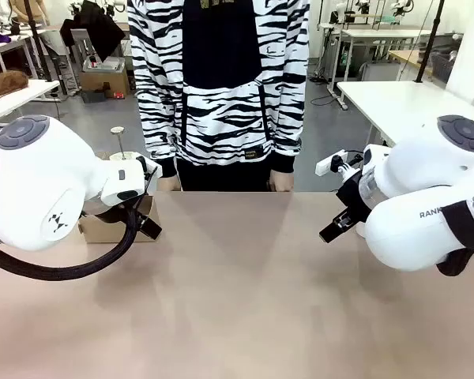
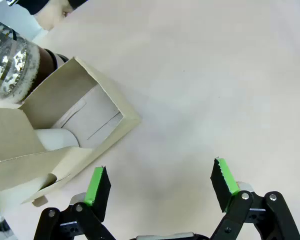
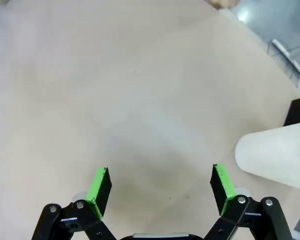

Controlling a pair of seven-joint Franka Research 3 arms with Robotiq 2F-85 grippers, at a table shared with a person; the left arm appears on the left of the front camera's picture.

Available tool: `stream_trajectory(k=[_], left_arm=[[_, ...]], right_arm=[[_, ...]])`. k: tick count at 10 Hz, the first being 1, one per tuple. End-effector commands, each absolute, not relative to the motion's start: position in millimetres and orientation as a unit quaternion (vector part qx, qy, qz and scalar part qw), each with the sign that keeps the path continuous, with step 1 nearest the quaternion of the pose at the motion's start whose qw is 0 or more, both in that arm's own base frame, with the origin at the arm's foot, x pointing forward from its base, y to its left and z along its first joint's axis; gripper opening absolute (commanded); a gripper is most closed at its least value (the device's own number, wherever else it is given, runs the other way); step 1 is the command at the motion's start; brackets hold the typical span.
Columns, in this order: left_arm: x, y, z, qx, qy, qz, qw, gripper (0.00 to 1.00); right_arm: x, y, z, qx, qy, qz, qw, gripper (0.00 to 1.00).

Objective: Pour a drink into a cup and package it in a carrier.
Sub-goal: Pick up the 600 ml Paper Cup and place it in the middle top area of the table.

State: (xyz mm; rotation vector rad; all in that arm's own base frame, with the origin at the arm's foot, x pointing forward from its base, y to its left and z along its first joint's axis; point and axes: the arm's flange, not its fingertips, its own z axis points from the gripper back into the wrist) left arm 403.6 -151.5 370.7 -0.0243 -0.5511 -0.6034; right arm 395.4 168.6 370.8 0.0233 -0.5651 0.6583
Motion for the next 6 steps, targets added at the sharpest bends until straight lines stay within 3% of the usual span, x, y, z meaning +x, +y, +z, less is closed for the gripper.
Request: stream_trajectory(k=[1,6], left_arm=[[403.6,-151.5,370.8,-0.012,-0.268,-0.293,0.918,1.0],[403.6,-151.5,370.8,-0.012,-0.268,-0.293,0.918,1.0]], right_arm=[[395.4,168.6,370.9,0.011,-0.274,0.319,0.907,1.0],[395.4,168.6,370.9,0.011,-0.274,0.319,0.907,1.0]])
